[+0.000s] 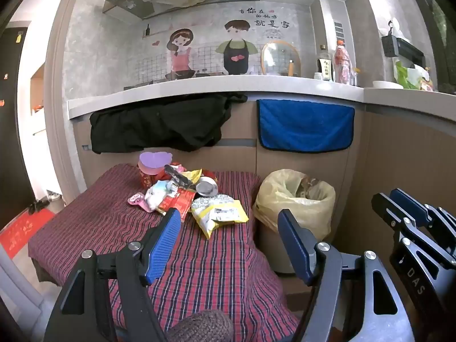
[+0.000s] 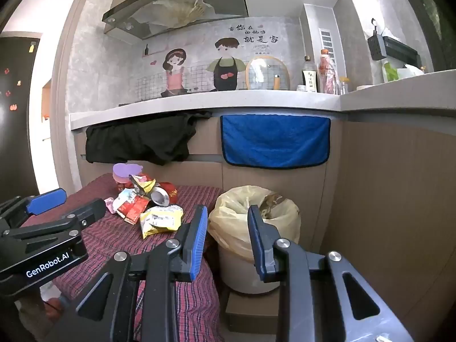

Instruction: Collect trash

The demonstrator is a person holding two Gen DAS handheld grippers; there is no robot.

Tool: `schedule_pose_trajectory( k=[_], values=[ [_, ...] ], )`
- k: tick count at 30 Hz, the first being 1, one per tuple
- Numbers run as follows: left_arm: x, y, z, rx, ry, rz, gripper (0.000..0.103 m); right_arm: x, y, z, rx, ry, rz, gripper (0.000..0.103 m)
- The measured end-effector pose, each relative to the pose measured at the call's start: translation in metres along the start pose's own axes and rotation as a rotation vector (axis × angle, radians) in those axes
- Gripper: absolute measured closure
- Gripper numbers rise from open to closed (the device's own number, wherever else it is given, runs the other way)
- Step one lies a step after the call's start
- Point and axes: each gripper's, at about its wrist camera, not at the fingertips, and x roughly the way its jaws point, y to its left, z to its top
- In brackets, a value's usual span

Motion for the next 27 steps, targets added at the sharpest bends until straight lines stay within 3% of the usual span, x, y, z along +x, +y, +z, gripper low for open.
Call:
schedule_pose_trajectory(
  k=[27],
  values=[
    [-0.0015,0.0001,-0.0008,0.003,0.003,-0.005,0.032,-0.0005,0.0001,0.0017,0.008,-0.004,-0.020,0.075]
  ],
)
